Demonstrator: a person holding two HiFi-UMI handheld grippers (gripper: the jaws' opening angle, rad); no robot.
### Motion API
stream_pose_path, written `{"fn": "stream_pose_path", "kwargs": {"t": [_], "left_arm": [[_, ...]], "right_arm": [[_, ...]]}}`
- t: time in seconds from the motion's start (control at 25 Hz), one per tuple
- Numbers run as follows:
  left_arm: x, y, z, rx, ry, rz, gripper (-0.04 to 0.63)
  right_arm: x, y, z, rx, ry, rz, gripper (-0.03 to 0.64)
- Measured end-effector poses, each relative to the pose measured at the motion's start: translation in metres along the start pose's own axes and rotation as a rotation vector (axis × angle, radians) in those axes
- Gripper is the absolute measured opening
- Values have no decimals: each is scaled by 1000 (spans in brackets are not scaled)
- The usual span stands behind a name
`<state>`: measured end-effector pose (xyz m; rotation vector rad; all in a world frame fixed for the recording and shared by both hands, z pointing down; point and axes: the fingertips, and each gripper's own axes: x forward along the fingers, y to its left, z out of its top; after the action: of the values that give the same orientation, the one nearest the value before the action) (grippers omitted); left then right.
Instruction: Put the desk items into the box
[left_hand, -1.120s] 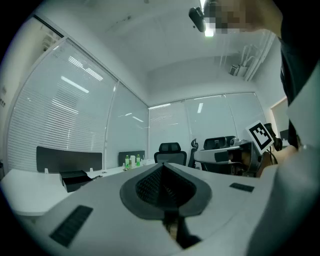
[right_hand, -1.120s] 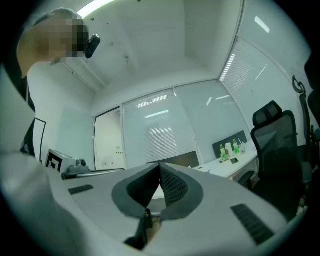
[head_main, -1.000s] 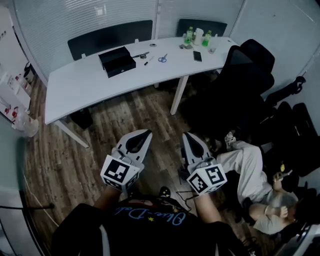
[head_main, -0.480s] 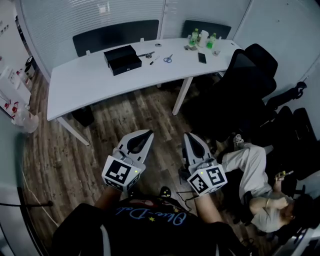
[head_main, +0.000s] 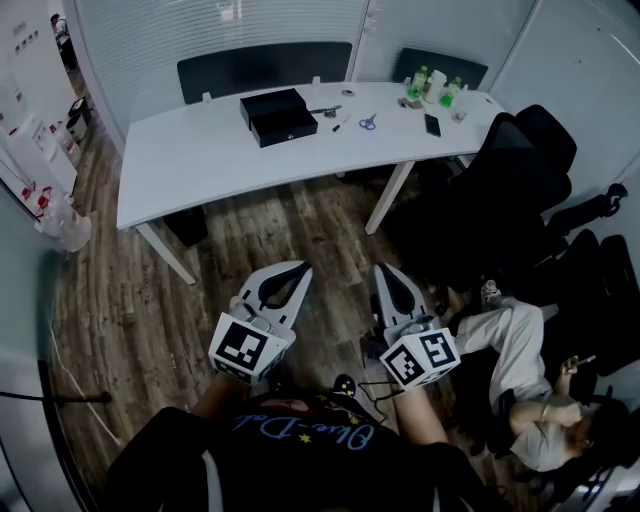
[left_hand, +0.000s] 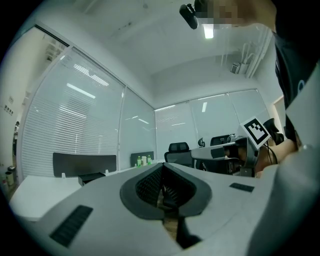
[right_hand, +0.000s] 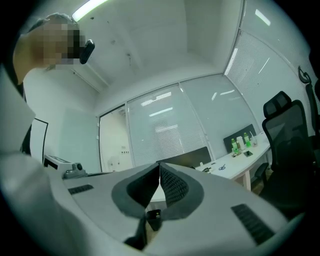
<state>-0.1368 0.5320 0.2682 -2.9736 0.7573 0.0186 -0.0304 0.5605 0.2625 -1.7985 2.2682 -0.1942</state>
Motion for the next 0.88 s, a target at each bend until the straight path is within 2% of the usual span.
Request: {"fn": "stream_pose_path", "kwargs": {"t": [0.32, 0.68, 0.88], "left_arm": [[-24, 27, -1, -10, -27, -4, 9], [-13, 37, -11, -32, 6, -23, 9], [6, 49, -10, -13, 16, -18, 9]], "right_arm": [[12, 31, -14, -23, -1, -23, 10], [26, 11, -8, -35, -5, -68, 11], [43, -8, -6, -21, -22, -64, 11]]}}
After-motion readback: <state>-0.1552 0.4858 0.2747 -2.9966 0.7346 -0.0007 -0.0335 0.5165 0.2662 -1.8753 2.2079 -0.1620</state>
